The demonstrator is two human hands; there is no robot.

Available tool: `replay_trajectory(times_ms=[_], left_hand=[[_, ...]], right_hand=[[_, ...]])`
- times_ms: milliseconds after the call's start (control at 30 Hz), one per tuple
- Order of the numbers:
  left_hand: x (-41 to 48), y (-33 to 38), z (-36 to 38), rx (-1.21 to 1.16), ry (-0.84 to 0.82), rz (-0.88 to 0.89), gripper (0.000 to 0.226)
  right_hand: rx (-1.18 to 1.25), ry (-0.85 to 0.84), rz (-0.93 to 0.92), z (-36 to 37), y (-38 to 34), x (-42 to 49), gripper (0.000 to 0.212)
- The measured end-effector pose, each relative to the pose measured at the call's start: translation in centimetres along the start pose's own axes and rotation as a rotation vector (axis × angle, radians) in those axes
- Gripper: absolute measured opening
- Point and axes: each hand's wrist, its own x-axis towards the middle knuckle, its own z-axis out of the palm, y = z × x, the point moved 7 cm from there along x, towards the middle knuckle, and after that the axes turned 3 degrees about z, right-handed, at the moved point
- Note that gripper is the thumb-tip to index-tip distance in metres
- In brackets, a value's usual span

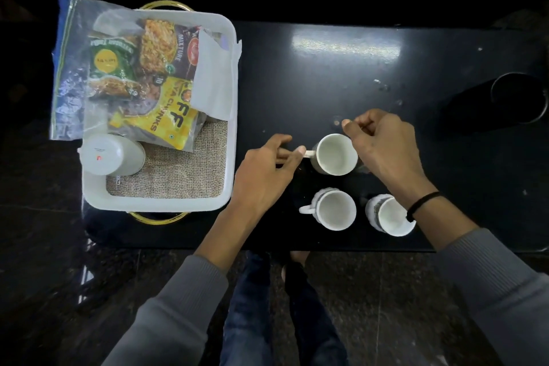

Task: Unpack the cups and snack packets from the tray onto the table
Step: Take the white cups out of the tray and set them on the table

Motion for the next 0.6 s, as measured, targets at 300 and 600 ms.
replay_trajectory(times_ms=[300,600], left_hand=[[-2.4,-2.1,-8.4,0.13,0.242,-0.063,0.029],[-6.5,-7.7,-18.8,0.45,0.707,-0.102,0.054]], right_hand=[[-0.022,-0.146,-0.272,6.6,-9.5,-2.8,0.019],[-0.014,-0.579,-0.461,19.1,-20.1,-7.5,0.011]])
